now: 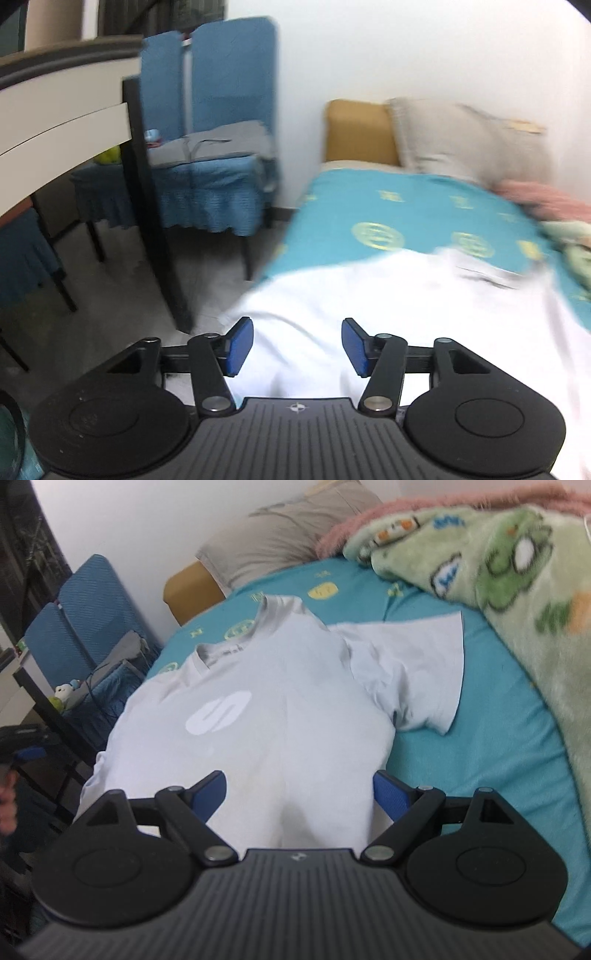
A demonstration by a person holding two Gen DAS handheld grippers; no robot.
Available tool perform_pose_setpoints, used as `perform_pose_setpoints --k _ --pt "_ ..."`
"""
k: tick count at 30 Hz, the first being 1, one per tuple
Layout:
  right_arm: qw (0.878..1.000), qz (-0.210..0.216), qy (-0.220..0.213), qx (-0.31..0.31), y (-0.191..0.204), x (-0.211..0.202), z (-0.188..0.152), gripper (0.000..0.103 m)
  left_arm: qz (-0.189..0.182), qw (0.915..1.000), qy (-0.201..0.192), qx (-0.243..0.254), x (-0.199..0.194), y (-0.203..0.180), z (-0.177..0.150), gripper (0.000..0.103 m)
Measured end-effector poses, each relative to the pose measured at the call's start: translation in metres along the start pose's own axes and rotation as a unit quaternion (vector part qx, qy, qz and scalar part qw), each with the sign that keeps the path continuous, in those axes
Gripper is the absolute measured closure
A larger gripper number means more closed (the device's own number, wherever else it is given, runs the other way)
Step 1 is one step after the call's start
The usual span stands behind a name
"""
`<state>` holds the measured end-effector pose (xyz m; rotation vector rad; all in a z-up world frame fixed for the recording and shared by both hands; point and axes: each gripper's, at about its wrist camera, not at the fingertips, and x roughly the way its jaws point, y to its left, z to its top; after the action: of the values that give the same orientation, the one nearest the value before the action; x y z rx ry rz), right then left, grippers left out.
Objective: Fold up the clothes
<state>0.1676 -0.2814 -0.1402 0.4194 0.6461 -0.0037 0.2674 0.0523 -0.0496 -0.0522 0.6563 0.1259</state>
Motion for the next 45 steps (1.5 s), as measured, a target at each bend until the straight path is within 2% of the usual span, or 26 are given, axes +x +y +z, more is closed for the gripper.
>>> perform_pose_setpoints --k 2,3,5,6,10,14,17,20,22,25,26,28,31,33,35,37,42,44,45 --pt "1.000 0.002 -0.013 -0.005 0.002 -0.009 0.001 0.015 -0.026 0.9996 -0.009 -0.006 -0.042 -0.012 -0.018 0.041" --pt "1.000 0.005 -0.014 0.012 -0.004 -0.010 0.001 0.015 -0.040 0.9991 -0.013 -0.005 -0.063 -0.019 -0.028 0.039" --pt "0.998 0.012 -0.014 0.052 -0.018 -0.010 0.002 0.015 -0.056 0.9980 -0.028 0.007 -0.104 -0.034 -0.048 0.024" --pt "0.997 0.016 -0.014 0.072 -0.025 -0.010 0.003 0.015 -0.063 0.9972 -0.036 0.016 -0.122 -0.042 -0.058 0.021" --pt "0.988 0.031 -0.014 0.151 -0.053 -0.009 0.005 0.015 -0.079 0.9957 -0.032 0.036 -0.142 -0.060 -0.091 0.016" --pt "0.972 0.045 -0.014 0.229 -0.081 -0.008 0.007 0.015 -0.092 0.9941 -0.023 0.052 -0.156 -0.073 -0.122 0.016" --pt "0.952 0.058 -0.010 0.299 -0.106 0.009 0.003 0.014 -0.097 0.9933 -0.018 0.059 -0.147 -0.073 -0.132 0.016" --pt "0.922 0.077 0.002 0.380 -0.129 0.044 -0.007 0.013 -0.105 0.9933 -0.002 0.046 -0.120 -0.063 -0.130 0.016" --pt "0.905 0.083 -0.008 0.416 -0.138 0.060 -0.009 0.014 -0.111 0.9931 0.011 0.035 -0.099 -0.056 -0.126 0.016" --pt "0.891 0.085 -0.022 0.445 -0.141 0.079 0.000 0.013 -0.120 0.9922 0.029 0.020 -0.070 -0.046 -0.122 0.017" --pt "0.890 0.079 -0.025 0.447 -0.141 0.085 0.002 0.013 -0.121 0.9919 0.031 0.019 -0.066 -0.047 -0.120 0.017" --pt "0.892 0.063 -0.032 0.446 -0.140 0.093 0.006 0.020 -0.120 0.9919 0.036 0.018 -0.057 -0.047 -0.118 0.017" --pt "0.897 0.036 -0.041 0.439 -0.142 0.100 0.009 0.045 -0.124 0.9908 0.052 0.004 -0.042 -0.048 -0.117 0.017" --pt "0.892 0.031 -0.038 0.449 -0.153 0.103 0.006 0.082 -0.125 0.9904 0.058 -0.001 -0.036 -0.049 -0.117 0.017" --pt "0.885 0.031 -0.039 0.463 -0.163 0.105 0.001 0.094 -0.124 0.9904 0.062 -0.003 -0.032 -0.050 -0.118 0.018" --pt "0.882 0.031 -0.058 0.467 -0.166 0.098 0.000 0.096 -0.122 0.9904 0.063 -0.005 -0.031 -0.049 -0.118 0.019" --pt "0.902 -0.003 -0.133 0.412 -0.166 0.055 0.029 0.097 -0.123 0.9911 0.048 -0.014 -0.039 -0.048 -0.114 0.019" --pt "0.912 -0.023 -0.135 0.386 -0.164 0.049 0.034 0.096 -0.125 0.9911 0.044 -0.014 -0.042 -0.048 -0.113 0.019" --pt "0.913 -0.019 -0.126 0.388 -0.165 0.051 0.032 0.094 -0.125 0.9911 0.043 -0.014 -0.044 -0.048 -0.113 0.019"
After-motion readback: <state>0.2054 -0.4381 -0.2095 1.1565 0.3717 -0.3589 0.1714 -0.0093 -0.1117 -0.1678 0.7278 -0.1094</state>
